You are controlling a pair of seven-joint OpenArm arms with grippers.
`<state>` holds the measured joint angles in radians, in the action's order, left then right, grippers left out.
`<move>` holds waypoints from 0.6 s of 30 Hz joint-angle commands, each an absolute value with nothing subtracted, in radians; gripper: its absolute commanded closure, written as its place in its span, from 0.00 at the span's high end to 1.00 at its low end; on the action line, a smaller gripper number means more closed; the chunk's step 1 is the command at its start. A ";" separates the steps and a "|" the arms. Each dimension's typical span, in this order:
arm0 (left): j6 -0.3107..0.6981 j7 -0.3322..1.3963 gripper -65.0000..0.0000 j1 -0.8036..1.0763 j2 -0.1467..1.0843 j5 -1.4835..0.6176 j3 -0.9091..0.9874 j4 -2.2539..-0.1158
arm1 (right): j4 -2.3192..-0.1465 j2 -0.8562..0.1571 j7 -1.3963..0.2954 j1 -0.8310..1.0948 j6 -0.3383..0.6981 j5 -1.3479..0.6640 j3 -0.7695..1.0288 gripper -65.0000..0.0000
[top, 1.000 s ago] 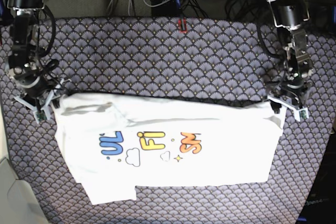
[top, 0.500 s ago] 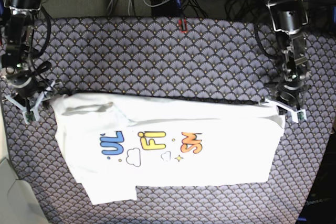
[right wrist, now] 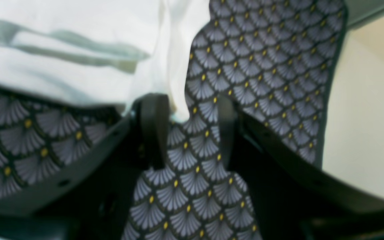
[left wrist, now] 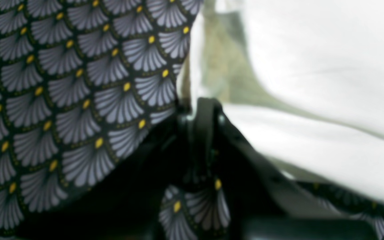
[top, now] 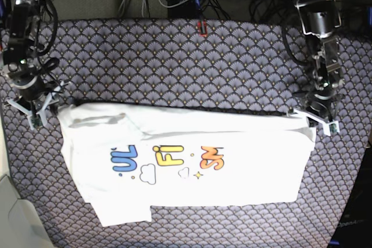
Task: Fold the T-shirt properly
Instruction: 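Regrasp the folded edge with both grippers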
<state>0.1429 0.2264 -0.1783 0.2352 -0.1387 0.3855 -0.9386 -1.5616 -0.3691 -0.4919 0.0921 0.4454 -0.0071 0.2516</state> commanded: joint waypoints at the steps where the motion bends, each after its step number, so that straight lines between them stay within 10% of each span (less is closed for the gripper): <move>1: 0.125 0.237 0.01 -0.189 0.251 -0.130 0.389 -0.951 | -1.569 -0.387 -0.470 0.079 0.440 -0.015 0.259 0.40; 18: 0.125 0.242 0.01 -0.189 0.255 -0.128 0.389 -0.952 | -1.463 -0.374 -0.467 0.038 0.440 -0.050 0.255 0.40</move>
